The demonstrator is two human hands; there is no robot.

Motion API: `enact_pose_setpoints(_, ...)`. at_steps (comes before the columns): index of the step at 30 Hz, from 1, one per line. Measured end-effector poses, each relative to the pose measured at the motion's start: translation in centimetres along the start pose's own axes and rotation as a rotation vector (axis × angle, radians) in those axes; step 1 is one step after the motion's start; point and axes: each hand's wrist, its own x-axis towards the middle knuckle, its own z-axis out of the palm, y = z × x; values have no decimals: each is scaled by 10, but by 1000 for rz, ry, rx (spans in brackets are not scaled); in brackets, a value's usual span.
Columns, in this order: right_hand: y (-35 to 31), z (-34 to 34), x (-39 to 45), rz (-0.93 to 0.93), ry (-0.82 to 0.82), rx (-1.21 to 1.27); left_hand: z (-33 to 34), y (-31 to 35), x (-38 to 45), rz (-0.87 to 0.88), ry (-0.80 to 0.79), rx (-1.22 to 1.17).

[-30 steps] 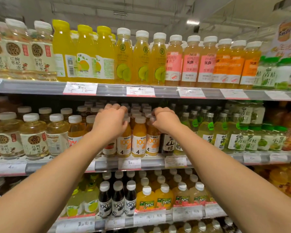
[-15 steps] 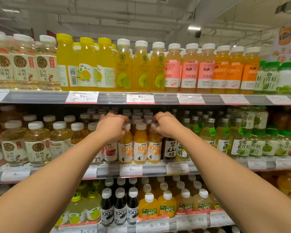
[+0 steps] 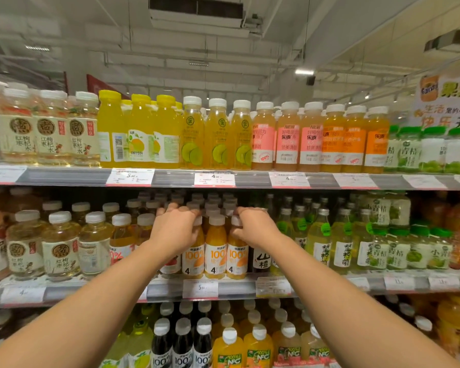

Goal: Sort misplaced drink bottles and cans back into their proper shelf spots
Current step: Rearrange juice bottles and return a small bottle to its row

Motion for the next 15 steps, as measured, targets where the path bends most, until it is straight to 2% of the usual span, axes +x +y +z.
enact_pose_setpoints(8, 8, -2, -24, -72, 5, 7, -13, 8, -22, 24, 55, 53)
enact_pose_setpoints(15, 14, -5, -52, -131, -33, 13, -38, 16, -54, 61, 5, 13)
